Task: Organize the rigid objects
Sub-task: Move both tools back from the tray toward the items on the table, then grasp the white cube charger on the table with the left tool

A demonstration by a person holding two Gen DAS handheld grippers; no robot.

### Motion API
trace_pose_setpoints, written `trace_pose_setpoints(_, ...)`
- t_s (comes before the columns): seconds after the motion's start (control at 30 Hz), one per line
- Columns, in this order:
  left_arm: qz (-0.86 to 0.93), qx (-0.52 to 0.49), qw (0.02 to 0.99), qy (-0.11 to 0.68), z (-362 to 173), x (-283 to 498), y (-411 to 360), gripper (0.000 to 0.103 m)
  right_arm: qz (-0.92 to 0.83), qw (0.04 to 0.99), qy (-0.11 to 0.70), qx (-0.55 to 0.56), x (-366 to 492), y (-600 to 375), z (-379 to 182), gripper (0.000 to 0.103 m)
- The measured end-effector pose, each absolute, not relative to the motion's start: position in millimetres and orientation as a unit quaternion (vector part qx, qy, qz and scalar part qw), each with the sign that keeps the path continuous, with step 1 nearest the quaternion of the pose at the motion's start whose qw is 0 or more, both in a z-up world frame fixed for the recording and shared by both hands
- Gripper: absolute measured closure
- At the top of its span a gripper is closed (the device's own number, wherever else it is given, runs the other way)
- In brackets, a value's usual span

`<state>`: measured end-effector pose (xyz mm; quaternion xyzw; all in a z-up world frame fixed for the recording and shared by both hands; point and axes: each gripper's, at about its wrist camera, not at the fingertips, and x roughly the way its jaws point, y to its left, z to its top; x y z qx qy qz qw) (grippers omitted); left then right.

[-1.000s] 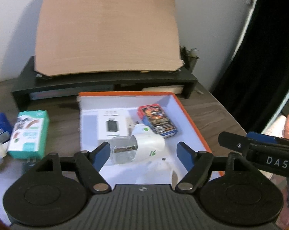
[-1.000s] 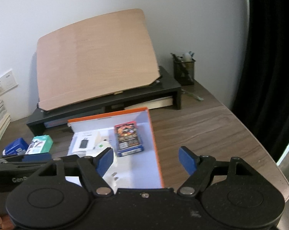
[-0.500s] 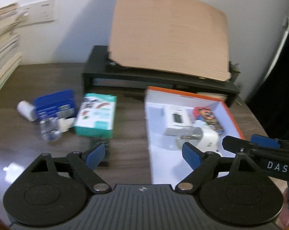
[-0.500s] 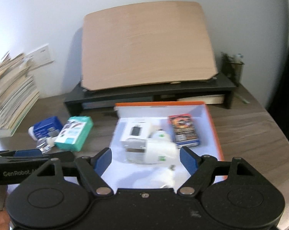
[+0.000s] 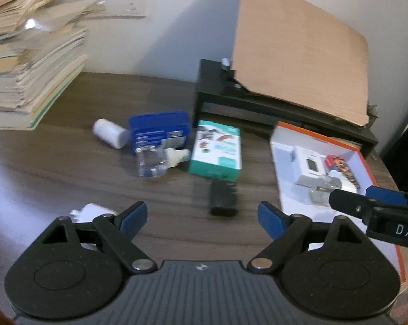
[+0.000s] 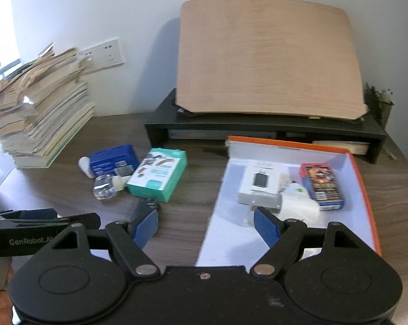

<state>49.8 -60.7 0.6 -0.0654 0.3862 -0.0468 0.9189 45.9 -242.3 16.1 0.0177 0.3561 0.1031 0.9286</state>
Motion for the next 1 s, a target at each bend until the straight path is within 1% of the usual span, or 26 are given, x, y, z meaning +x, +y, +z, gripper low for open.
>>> trace_pose_setpoints(0.5, -0.002, -0.073, 0.919, 0.388, 0.4, 36.3, -4.0, 0.011, 0.145, 0.922, 0.359, 0.009, 47.8, -186.3, 13.9, 0.010)
trace_pose_setpoints(1.0, -0.005, -0.063, 0.916, 0.396, -13.1, 34.2, 23.9, 0.008, 0.135, 0.920, 0.368, 0.015, 44.9, -162.0, 4.6, 0.009)
